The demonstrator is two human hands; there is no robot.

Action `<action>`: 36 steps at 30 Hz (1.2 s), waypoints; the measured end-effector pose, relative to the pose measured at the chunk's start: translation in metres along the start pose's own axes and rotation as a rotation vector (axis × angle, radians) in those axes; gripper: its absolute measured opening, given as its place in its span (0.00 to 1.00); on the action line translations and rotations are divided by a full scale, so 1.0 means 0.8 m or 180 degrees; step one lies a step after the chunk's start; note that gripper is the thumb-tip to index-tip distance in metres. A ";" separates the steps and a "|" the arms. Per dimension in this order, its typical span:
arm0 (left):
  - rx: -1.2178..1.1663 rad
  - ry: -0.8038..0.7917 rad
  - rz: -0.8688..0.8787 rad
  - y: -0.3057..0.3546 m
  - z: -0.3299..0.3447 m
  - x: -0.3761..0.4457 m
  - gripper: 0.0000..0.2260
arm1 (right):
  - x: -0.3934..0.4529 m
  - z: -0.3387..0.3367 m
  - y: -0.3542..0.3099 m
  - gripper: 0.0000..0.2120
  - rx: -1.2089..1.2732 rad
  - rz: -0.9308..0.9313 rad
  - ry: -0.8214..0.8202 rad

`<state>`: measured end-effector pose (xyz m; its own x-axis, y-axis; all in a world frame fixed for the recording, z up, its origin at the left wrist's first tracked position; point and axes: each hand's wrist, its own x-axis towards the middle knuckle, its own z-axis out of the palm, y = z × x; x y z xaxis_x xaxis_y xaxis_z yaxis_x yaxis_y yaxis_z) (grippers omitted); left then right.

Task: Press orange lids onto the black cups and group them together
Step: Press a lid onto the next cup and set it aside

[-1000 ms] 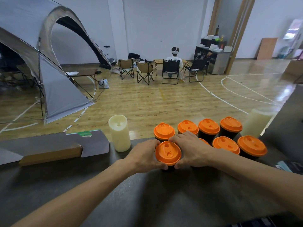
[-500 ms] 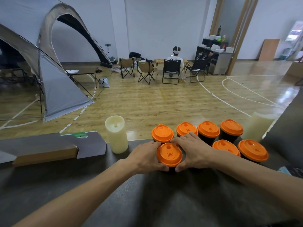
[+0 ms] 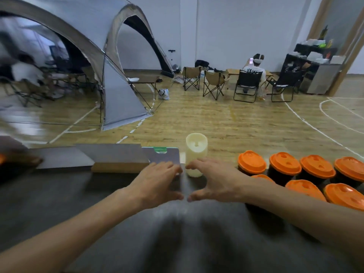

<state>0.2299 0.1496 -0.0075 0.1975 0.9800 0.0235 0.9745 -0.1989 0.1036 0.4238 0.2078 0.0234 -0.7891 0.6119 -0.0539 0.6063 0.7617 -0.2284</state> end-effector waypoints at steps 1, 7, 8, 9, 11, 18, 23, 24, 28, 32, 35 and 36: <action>0.0015 0.0019 -0.0139 -0.024 -0.005 -0.020 0.30 | 0.023 0.005 -0.023 0.39 0.0020 -0.0117 -0.0022; 0.0154 0.0164 -0.1122 -0.173 -0.035 -0.157 0.28 | 0.164 0.039 -0.165 0.35 0.0111 -0.0765 -0.0069; 0.0132 0.0226 -0.1310 -0.196 -0.042 -0.182 0.29 | 0.187 0.044 -0.190 0.34 0.0126 -0.0858 -0.0089; 0.0127 0.0296 -0.1497 -0.221 -0.049 -0.206 0.29 | 0.209 0.050 -0.215 0.34 0.0149 -0.0937 -0.0106; 0.0100 0.0370 -0.1926 -0.271 -0.061 -0.257 0.30 | 0.253 0.062 -0.263 0.35 0.0213 -0.1047 -0.0172; 0.0162 0.0755 -0.3102 -0.427 -0.067 -0.402 0.35 | 0.388 0.113 -0.427 0.33 0.0367 -0.1356 -0.0392; -0.0381 0.0884 -0.3500 -0.501 -0.052 -0.469 0.32 | 0.454 0.149 -0.535 0.35 0.0474 -0.1582 -0.0617; -0.0478 0.0873 -0.3553 -0.508 -0.050 -0.474 0.31 | 0.464 0.156 -0.554 0.33 0.0489 -0.1606 -0.0666; -0.0964 0.0814 -0.3613 -0.528 -0.039 -0.473 0.32 | 0.498 0.183 -0.611 0.37 0.0539 -0.1621 -0.0877; -0.1179 0.0676 -0.3608 -0.547 -0.029 -0.472 0.24 | 0.516 0.202 -0.635 0.33 0.0512 -0.1613 -0.1027; -0.1204 0.0720 -0.3599 -0.547 -0.024 -0.466 0.22 | 0.516 0.202 -0.633 0.28 0.0638 -0.1520 -0.1058; -0.1212 0.0732 -0.3582 -0.544 -0.025 -0.463 0.23 | 0.513 0.200 -0.630 0.27 0.0662 -0.1504 -0.1045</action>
<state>-0.2694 -0.1273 -0.0415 -0.8020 0.5895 -0.0959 0.4875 0.7389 0.4651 -0.2211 0.0409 -0.0392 -0.9772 0.0952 -0.1897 0.1774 0.8570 -0.4839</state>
